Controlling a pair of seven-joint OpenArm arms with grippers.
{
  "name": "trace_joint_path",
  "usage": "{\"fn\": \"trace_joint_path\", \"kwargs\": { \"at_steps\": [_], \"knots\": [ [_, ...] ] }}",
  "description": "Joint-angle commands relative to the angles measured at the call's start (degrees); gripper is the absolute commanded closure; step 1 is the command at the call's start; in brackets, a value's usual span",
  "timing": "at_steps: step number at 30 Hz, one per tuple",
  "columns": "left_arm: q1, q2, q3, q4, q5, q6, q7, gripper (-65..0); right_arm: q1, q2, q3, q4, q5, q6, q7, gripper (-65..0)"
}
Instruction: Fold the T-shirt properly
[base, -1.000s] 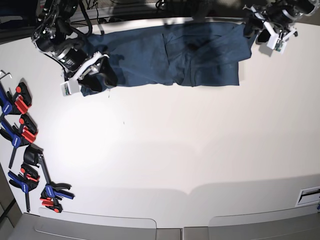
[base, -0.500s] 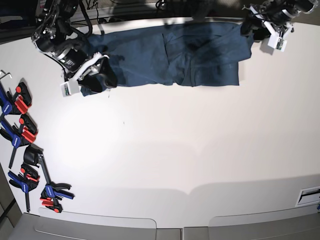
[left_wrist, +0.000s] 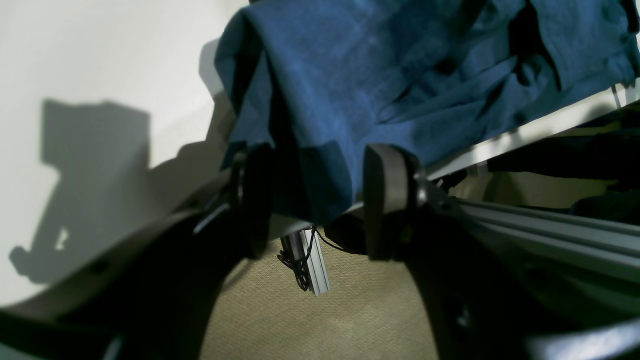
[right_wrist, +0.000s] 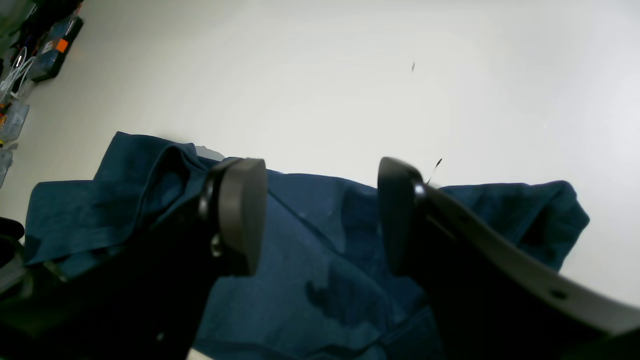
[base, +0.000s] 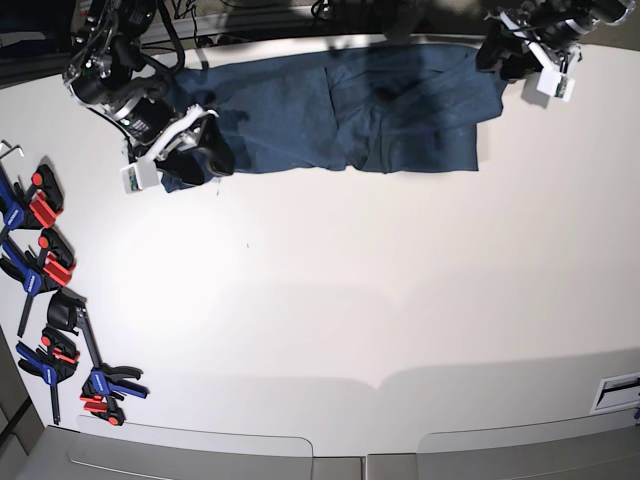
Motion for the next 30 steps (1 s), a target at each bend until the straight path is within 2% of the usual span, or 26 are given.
{"fn": "trace_joint_path", "kwargs": {
  "at_steps": [1,4,7,9,12,16,22,26,30],
  "knots": [
    [0.46,-0.33,0.24,0.76,-1.09,-0.39,-1.16,-26.4,0.31,0.48,0.26,1.14,1.6,0.24,1.51,-32.7],
    [0.17,-0.33,1.86,0.74,-0.24,-0.37,-1.27,-26.0,0.31,0.48,0.24,1.14,1.6,0.24,1.51,-32.7],
    [-0.68,-0.33,2.99,0.72,3.21,-0.07,-1.46,-25.0,0.28,0.48,0.24,1.14,1.6,0.24,1.51,-32.7],
    [-1.27,-0.33,3.26,0.72,3.96,1.4,-1.57,-24.5,0.28,0.48,0.26,1.14,1.6,0.24,1.49,-32.7],
    [-1.55,-0.33,3.26,0.72,4.09,1.4,-1.57,-24.3,0.28,0.48,0.26,1.14,1.6,0.24,1.49,-32.7],
    [-1.55,-0.33,3.26,0.7,4.09,1.4,-1.57,-18.1,0.28,0.48,0.26,1.14,1.6,0.24,1.51,-32.7],
    [-1.55,-0.33,3.26,0.7,4.07,1.4,-1.55,-12.6,0.28,0.48,0.26,1.14,1.6,0.24,1.49,-32.7],
    [-1.55,-0.33,3.26,0.7,4.07,1.4,-1.55,0.0,0.28,0.48,0.26,1.14,1.6,0.24,1.49,-32.7],
    [-1.55,-0.33,3.26,0.7,4.04,1.4,-1.57,0.0,0.31,0.48,0.26,1.14,1.6,0.24,1.51,-32.7]
  ]
}}
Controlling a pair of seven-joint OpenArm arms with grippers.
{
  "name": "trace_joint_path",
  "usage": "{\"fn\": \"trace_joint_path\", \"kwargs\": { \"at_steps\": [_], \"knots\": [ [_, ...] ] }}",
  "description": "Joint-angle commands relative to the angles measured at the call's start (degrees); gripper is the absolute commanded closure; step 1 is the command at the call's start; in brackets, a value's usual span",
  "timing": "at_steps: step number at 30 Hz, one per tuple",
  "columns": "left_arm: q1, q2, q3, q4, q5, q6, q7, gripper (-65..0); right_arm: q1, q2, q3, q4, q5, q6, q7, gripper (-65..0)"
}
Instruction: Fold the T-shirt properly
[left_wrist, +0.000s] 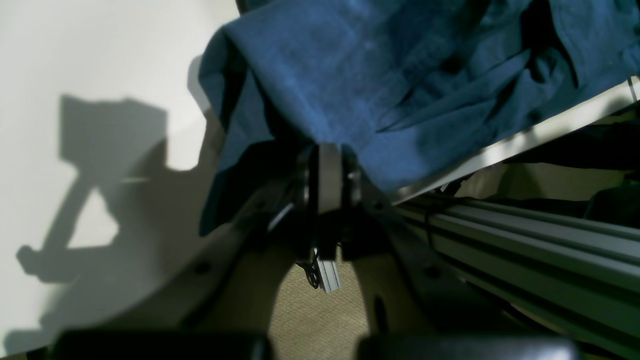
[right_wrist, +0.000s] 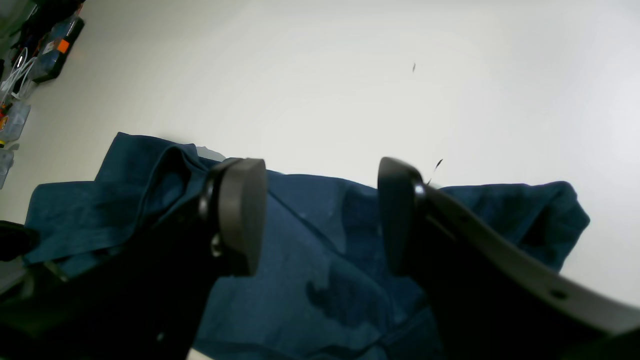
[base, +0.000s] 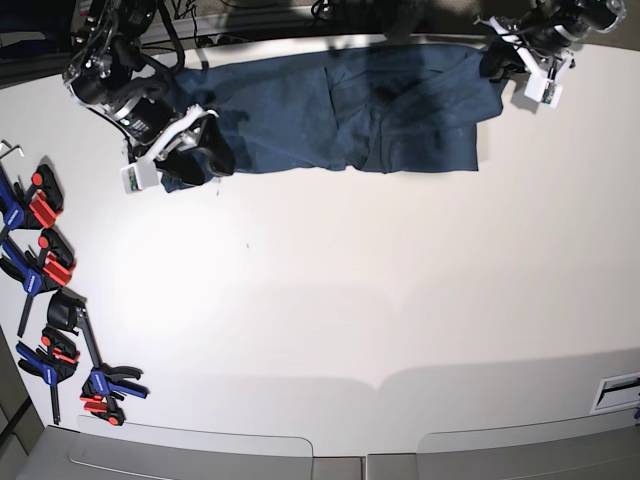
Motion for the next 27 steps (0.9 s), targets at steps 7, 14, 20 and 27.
{"fn": "trace_joint_path", "kwargs": {
  "at_steps": [7,14,20,27],
  "knots": [
    [0.33,-0.35,-0.22,0.74,-9.84,-3.43,0.0,0.0,0.31,0.48,0.26,1.14,1.46,0.22,1.49,-32.7],
    [0.33,-0.33,-0.22,0.74,-21.0,-8.95,3.04,0.0,0.31,0.48,0.26,1.14,1.46,0.24,1.49,-32.7],
    [0.28,-0.17,-0.17,0.74,-24.94,-8.95,2.95,0.0,0.31,0.48,0.26,1.14,1.46,0.24,1.51,-32.7],
    [-3.26,-0.15,7.93,0.74,-24.39,-8.95,2.45,0.0,0.33,0.46,0.26,1.14,1.49,0.24,1.62,-32.7]
  ]
}}
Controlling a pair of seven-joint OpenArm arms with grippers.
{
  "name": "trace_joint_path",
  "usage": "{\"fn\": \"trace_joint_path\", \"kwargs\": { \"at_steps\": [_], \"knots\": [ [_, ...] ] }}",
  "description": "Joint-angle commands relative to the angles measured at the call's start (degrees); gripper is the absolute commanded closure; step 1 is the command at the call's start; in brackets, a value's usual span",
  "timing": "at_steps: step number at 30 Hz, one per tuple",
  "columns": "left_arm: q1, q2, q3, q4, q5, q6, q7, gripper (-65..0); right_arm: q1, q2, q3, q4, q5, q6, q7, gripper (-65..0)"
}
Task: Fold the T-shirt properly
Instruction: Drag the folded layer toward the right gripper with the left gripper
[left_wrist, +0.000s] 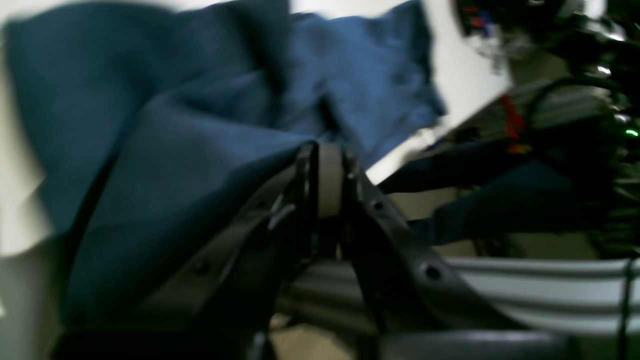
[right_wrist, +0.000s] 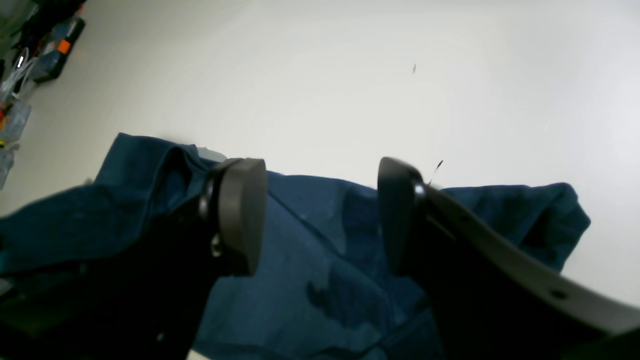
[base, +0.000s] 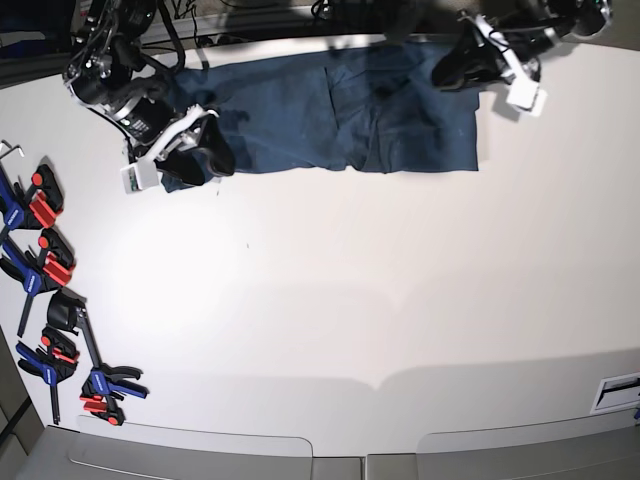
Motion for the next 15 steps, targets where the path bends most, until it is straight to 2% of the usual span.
{"fn": "trace_joint_path", "kwargs": {
  "at_steps": [1,6,10,13,15],
  "knots": [
    [-0.55,-0.15,1.57,0.76,-0.22,-0.73,-1.2,0.0,0.28,0.48,0.24,1.14,1.38,0.22,1.44,-32.7],
    [-5.62,1.09,8.44,0.76,6.69,-0.73,-1.53,0.0,0.28,0.46,0.24,1.14,1.38,0.22,1.42,-32.7],
    [-7.52,2.4,8.61,0.76,6.71,-0.73,-3.8,0.0,0.28,0.46,0.24,1.14,1.38,0.22,1.42,-32.7],
    [-7.54,3.21,8.57,0.76,10.01,-0.73,-8.57,0.0,0.31,0.46,0.24,1.14,1.36,0.22,1.42,-32.7],
    [-7.56,3.67,8.57,0.76,10.97,-0.73,-8.9,0.0,0.28,0.46,0.24,1.14,1.36,0.22,1.44,-32.7]
  ]
}}
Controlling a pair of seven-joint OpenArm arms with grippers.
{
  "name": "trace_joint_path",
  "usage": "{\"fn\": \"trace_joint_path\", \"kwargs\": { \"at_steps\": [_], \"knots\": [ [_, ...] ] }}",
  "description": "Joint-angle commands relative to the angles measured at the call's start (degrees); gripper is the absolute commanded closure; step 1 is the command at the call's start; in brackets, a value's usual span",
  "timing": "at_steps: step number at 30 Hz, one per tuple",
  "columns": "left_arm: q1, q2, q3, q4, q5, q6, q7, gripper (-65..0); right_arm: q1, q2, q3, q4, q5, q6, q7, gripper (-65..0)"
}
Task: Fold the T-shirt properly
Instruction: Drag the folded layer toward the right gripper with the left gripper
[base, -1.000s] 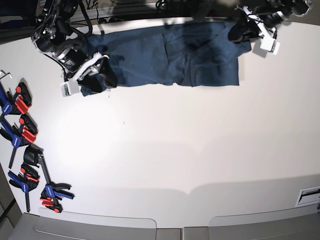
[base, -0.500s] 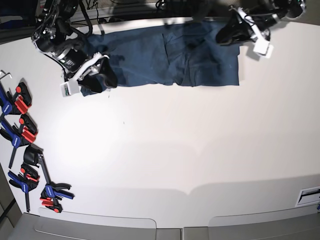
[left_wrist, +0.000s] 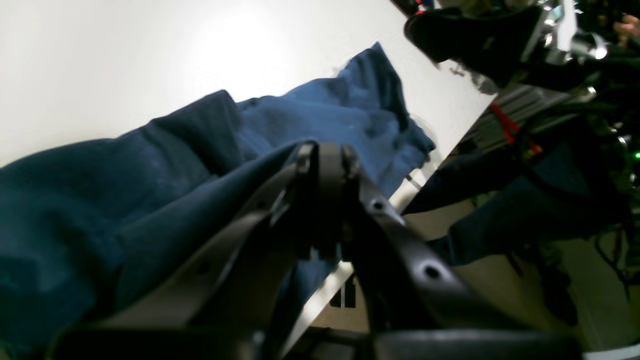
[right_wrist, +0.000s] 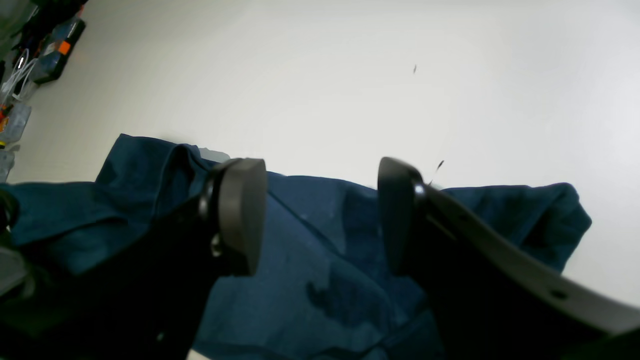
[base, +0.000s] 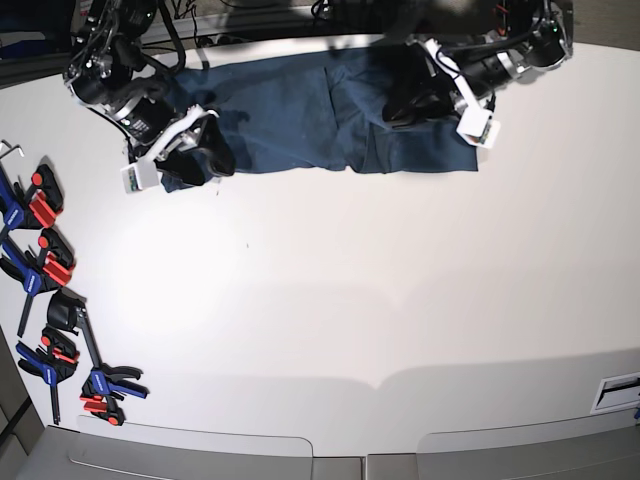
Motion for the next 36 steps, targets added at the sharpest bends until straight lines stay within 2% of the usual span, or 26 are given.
{"fn": "trace_joint_path", "kwargs": {
  "at_steps": [1,12,13,15,16,18,21,24,26,29,30,31,32,36],
  "knots": [
    [-0.09,-0.02,-0.02,0.85,-1.38,-0.71,-1.4,0.0,0.31,0.57,0.26,1.14,1.44,0.24,1.44,-32.7],
    [3.54,-0.07,0.11,0.85,-1.42,-0.71,3.41,0.0,0.33,-0.2,0.24,1.14,1.46,0.24,1.99,-32.7],
    [3.72,-0.07,0.11,0.85,-1.44,-0.71,3.34,-2.0,0.33,-0.17,0.24,1.14,1.46,0.24,2.03,-32.7],
    [3.72,-0.07,0.13,0.85,-1.46,-0.71,3.34,-17.0,0.33,-0.17,0.24,1.14,1.44,0.24,2.16,-32.7],
    [3.69,-0.07,0.15,0.85,-1.95,-0.71,3.37,-22.0,0.33,-0.17,0.24,1.14,1.44,0.24,2.16,-32.7],
    [3.72,-0.07,0.15,0.85,-4.31,-0.71,3.61,-25.6,0.33,-0.17,0.26,1.14,1.44,0.24,2.16,-32.7],
    [3.69,-0.09,0.13,1.88,-8.96,-0.71,5.68,-25.6,0.33,-0.15,0.24,1.14,1.44,0.24,2.14,-32.7],
    [3.67,-0.09,0.0,5.51,-8.85,-0.71,6.71,-25.3,0.33,-0.17,0.26,1.14,1.44,0.24,2.14,-32.7],
    [3.04,-0.04,-0.37,7.8,-4.59,-0.71,5.27,-20.7,0.33,-0.15,0.26,1.14,1.44,0.24,2.14,-32.7],
    [2.05,-0.04,-0.33,8.13,7.85,-0.71,-1.18,0.0,0.33,-0.15,0.26,1.14,1.44,0.24,2.16,-32.7],
    [1.9,-0.07,-0.33,7.61,11.65,-0.07,-3.43,0.0,0.33,-0.17,0.26,1.14,1.44,0.24,2.16,-32.7],
    [1.92,-0.07,-0.33,6.75,14.95,2.93,-5.6,0.0,0.33,-0.15,0.26,1.14,1.44,0.24,2.16,-32.7],
    [1.95,-0.07,-0.22,5.53,17.29,4.11,-7.1,0.0,0.33,-0.17,0.26,1.14,1.44,0.24,2.16,-32.7],
    [1.77,-0.04,1.38,-1.64,19.17,4.39,-9.16,0.0,0.33,-0.17,0.26,1.14,1.44,0.24,2.69,-32.7]
  ]
}}
